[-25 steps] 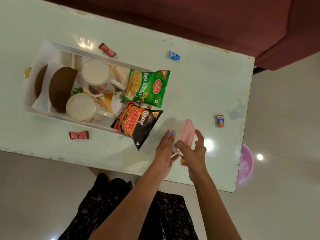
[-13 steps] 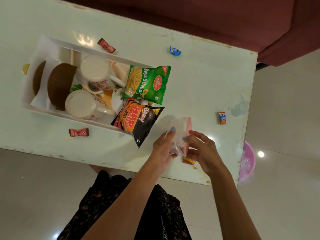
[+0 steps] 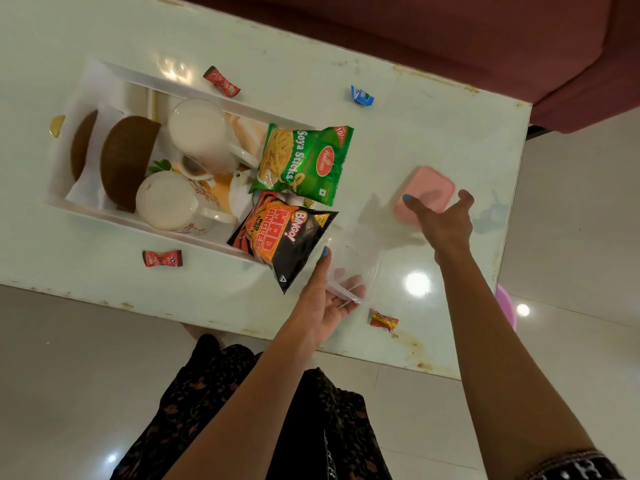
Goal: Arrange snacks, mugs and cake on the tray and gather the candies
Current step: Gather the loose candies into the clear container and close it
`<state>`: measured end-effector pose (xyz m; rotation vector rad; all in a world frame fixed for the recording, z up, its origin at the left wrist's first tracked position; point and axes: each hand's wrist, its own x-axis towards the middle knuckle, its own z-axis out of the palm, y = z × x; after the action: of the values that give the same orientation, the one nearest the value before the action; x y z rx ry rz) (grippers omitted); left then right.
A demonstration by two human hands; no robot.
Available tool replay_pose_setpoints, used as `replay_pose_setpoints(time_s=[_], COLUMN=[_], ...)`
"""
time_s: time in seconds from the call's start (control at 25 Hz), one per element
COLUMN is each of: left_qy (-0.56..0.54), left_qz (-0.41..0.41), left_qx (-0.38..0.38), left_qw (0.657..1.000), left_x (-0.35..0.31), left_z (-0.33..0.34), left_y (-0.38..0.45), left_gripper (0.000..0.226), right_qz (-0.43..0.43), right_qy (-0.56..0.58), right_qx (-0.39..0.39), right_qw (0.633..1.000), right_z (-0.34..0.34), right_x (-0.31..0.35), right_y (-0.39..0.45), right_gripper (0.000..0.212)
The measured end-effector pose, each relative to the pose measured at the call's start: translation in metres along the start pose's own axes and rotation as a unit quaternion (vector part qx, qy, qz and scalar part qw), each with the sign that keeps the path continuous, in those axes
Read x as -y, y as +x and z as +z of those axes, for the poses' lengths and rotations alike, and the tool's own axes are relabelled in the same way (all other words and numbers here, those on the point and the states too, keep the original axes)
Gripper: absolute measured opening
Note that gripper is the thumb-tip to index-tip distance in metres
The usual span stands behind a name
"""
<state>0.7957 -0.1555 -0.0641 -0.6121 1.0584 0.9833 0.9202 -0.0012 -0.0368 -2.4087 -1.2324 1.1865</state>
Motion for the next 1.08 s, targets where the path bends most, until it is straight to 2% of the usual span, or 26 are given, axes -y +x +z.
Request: replay_pose_setpoints(time_s=[0.08,0.2,0.24,0.32,0.4,0.52,0.64,0.72,0.76,0.84,0.88,0.96,1.0,1.08], left_qy=[-0.007,-0.007,-0.002,0.016,0.036,0.084,0.157,0.243,0.307,0.432,0.483,0.583,0.622,0.662], left_qz=[-0.004,-0.005,-0.005,-0.009,-0.014,-0.007,0.048,0.149,0.216,0.338,0.378,0.396,0.392,0.400], left_qx=[0.003,0.003,0.001,-0.010,-0.035,-0.100,-0.195,-0.294,-0.347,-0.426,-0.439,-0.436,-0.425,-0.395], left_qw=[1.000,1.000,1.000,1.000,0.999,0.991,0.967,0.912,0.860,0.719,0.656,0.560,0.527,0.495], left_x=[0.001,0.003,0.004,0.006,0.009,0.010,0.000,-0.016,-0.029,-0.058,-0.073,-0.100,-0.109,-0.117], left_z=[0.004,0.012,0.013,0.013,0.009,-0.009,-0.046,-0.082,-0.100,-0.132,-0.144,-0.154,-0.156,-0.156], left_y=[0.000,0.000,0.000,-0.001,-0.003,-0.015,-0.035,-0.049,-0.056,-0.063,-0.062,-0.055,-0.051,-0.045], left_gripper=[0.058,0.059,0.060,0.061,0.058,0.032,0.015,0.011,0.010,0.026,0.036,0.049,0.048,0.040], right_qz=[0.017,0.071,0.054,-0.006,-0.030,-0.021,-0.022,-0.011,-0.002,0.003,-0.002,-0.030,-0.049,-0.085], right_qy=[0.018,0.044,0.018,-0.031,-0.014,0.049,0.024,-0.024,-0.055,-0.115,-0.134,-0.171,-0.188,-0.193], right_qx=[0.035,0.192,0.193,0.126,0.098,0.082,0.013,0.005,0.019,0.068,0.090,0.099,0.091,0.083], right_qw=[0.999,0.978,0.980,0.991,0.995,0.995,0.999,1.000,0.998,0.991,0.987,0.980,0.977,0.974], right_z=[-0.003,0.000,0.004,0.011,0.014,0.013,0.006,0.002,0.002,0.008,0.012,0.023,0.029,0.040], right_x=[-0.005,-0.023,-0.030,-0.039,-0.039,-0.043,-0.063,-0.086,-0.097,-0.115,-0.121,-0.130,-0.132,-0.135], right_y=[-0.010,-0.042,-0.050,-0.060,-0.063,-0.057,-0.055,-0.062,-0.067,-0.079,-0.085,-0.095,-0.099,-0.105], right_gripper=[0.082,0.051,0.039,0.030,0.030,0.037,0.028,0.031,0.032,0.037,0.043,0.046,0.042,0.027])
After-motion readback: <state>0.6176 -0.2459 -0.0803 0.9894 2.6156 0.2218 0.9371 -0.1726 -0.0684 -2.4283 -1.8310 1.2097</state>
